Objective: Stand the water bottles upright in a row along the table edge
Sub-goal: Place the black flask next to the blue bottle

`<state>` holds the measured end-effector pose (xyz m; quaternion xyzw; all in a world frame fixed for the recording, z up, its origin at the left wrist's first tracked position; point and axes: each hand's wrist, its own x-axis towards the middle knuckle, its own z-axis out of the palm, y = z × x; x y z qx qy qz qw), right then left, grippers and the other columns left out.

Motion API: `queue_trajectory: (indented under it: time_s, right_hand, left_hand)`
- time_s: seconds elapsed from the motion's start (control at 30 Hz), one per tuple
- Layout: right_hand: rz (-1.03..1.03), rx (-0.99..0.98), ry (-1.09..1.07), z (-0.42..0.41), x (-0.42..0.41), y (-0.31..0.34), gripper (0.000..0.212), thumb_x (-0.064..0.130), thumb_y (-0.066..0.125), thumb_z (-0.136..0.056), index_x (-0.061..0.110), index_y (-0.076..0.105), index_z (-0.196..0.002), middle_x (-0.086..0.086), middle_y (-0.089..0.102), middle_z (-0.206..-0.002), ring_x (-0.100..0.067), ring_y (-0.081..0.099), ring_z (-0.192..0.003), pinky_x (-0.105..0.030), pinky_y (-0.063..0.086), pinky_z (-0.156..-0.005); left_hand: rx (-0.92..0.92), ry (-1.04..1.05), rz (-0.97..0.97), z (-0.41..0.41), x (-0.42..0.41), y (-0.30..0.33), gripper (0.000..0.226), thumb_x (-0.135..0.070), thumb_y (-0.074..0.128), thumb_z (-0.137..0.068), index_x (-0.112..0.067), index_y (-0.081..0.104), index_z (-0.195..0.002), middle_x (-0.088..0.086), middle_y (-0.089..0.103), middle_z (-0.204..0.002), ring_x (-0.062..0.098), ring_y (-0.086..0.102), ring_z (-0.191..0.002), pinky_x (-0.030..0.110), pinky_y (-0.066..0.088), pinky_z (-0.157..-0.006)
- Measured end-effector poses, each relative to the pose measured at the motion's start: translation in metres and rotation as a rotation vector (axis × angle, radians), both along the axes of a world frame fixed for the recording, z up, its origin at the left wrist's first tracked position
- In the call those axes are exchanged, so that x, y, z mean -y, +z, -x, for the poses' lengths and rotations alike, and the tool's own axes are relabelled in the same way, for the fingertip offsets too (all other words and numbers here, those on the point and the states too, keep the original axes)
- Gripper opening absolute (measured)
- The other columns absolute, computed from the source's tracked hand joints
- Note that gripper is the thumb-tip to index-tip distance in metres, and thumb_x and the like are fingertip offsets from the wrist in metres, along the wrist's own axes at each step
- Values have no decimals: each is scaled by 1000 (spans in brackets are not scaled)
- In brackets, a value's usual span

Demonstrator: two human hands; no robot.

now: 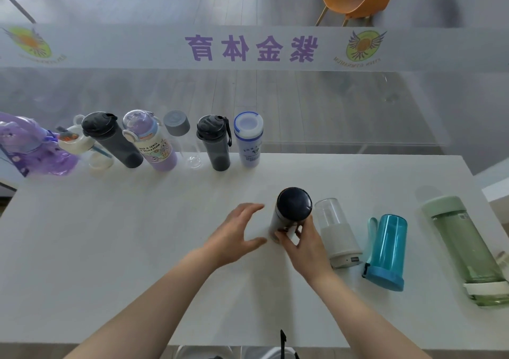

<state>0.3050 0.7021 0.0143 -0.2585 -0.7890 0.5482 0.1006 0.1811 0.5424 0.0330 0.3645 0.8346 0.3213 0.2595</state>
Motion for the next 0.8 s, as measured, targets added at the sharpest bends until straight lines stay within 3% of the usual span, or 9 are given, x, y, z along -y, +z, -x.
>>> queue_trajectory:
  time_s: [0.17,0.23,0.3,0.4,0.63,0.8]
  right_hand:
    - [9,35,89,22,-25,1,59,22,73,-82,36,38,-127,18,56,-115,2,55,-104,-23,48,-92]
    - [-7,42,117,35,-36,2,57,20,74,-80,32,40,-124,11,58,-113,-5,57,-103,-25,48,-93]
    - [-30,47,124,48,-45,3,55,17,75,-79,29,42,-121,4,60,-109,-16,59,-99,-25,49,-89]
    - [-60,60,122,68,-57,6,54,15,76,-79,22,43,-122,3,61,-106,-16,60,-96,-15,48,-84]
    - [-62,85,136,116,-83,9,59,20,73,-81,23,39,-129,7,60,-109,-14,61,-99,-33,51,-88]
    - [-71,98,154,149,-100,11,60,22,69,-84,29,33,-132,8,58,-109,-14,58,-100,-32,48,-83]
  left_hand:
    - [-153,74,600,20,43,-43,98,-58,64,-80,-30,4,-153,1,-2,-162,26,4,-148,44,18,-117]
    - [-123,82,725,22,53,-53,106,-64,65,-76,-35,-4,-152,0,-13,-162,27,-5,-149,53,18,-114]
    - [-102,74,771,21,57,-59,112,-67,66,-72,-36,-7,-151,-1,-18,-161,27,-9,-148,57,18,-113]
    - [-136,73,799,17,57,-63,117,-71,65,-68,-36,-10,-151,1,-21,-160,29,-12,-148,59,17,-113]
    - [-112,95,831,18,53,-65,121,-71,67,-67,-36,-13,-150,0,-24,-159,28,-15,-147,59,14,-114]
    - [-103,96,854,21,51,-67,122,-71,67,-66,-35,-14,-149,0,-24,-159,29,-15,-147,59,14,-114]
